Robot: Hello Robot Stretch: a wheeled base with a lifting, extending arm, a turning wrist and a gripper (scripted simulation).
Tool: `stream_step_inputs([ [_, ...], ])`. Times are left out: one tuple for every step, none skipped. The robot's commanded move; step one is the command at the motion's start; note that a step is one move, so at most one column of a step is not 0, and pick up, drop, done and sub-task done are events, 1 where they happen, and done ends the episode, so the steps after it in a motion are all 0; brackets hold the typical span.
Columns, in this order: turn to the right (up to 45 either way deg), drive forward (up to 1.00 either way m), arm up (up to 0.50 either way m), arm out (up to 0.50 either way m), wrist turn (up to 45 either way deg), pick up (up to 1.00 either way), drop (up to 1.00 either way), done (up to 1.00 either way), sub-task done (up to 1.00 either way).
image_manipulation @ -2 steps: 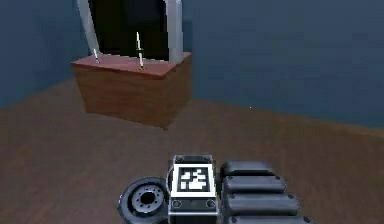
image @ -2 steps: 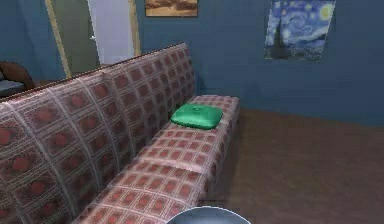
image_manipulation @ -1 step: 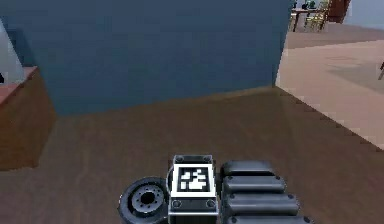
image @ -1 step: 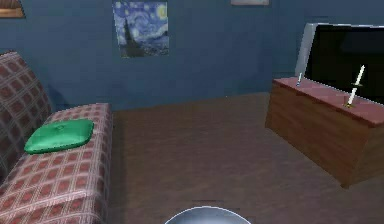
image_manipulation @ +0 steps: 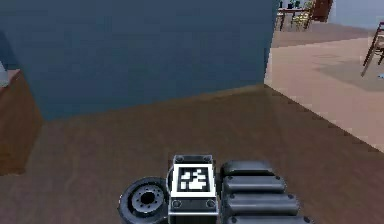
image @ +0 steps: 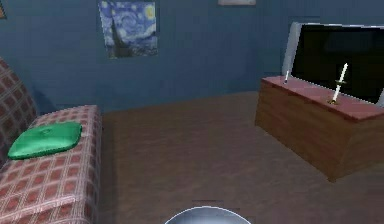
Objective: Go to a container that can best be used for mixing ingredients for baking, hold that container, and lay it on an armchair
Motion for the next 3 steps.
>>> stream_step_inputs([
  [-45.0,0.0,0.0,0.0,0.0,0.0,0.0,0.0,0.0],
  [-45.0,0.0,0.0,0.0,0.0,0.0,0.0,0.0,0.0],
  [-9.0,0.0,0.0,0.0,0.0,0.0,0.0,0.0,0.0],
])
